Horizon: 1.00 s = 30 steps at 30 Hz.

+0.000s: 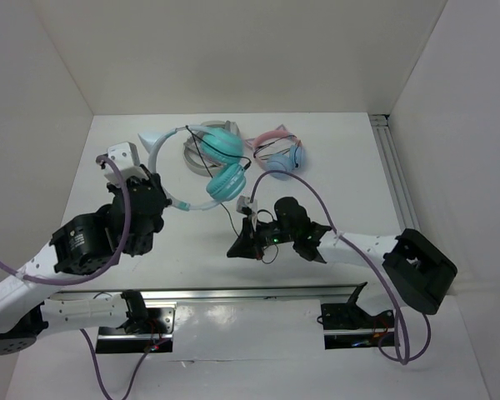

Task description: Wrap the headphones

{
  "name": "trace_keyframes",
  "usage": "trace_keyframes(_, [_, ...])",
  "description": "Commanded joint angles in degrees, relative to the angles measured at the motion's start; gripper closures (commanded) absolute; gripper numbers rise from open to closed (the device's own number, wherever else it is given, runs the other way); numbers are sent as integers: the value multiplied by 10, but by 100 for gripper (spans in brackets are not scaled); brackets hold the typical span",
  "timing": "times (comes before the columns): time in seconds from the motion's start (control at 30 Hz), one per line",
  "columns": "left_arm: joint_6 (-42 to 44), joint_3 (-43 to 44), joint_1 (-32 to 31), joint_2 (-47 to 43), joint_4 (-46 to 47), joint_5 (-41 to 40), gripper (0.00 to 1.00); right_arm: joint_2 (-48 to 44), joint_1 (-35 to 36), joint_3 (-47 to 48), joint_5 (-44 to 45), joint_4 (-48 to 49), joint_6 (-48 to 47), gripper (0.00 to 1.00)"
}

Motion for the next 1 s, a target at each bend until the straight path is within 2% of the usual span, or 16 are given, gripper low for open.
trace_keyframes(0.0, [-12,37,41,-2,47,-21,100,-41,28,-13,32,29,1,98])
trace_keyframes(0.17, [48,19,136,5,104,36,100,-87,98,-34,91,24,1,98])
trace_keyframes(0.27, [55,8,180,10,113,68,100,-98,149,-48,141,16,1,97])
trace_keyframes(0.4, [27,-14,198,27,113,78,100,-97,188,-41,160,0,1,94])
trace_keyframes(0.53, [-6,-14,208,50,87,71,100,-83,227,4,181,-30,-5,93])
trace_keyframes(0.77, [6,-26,232,70,87,61,100,-70,282,15,187,2,-5,94])
trace_keyframes(0.97, [20,-46,271,81,109,73,100,-70,312,46,200,-18,-5,85])
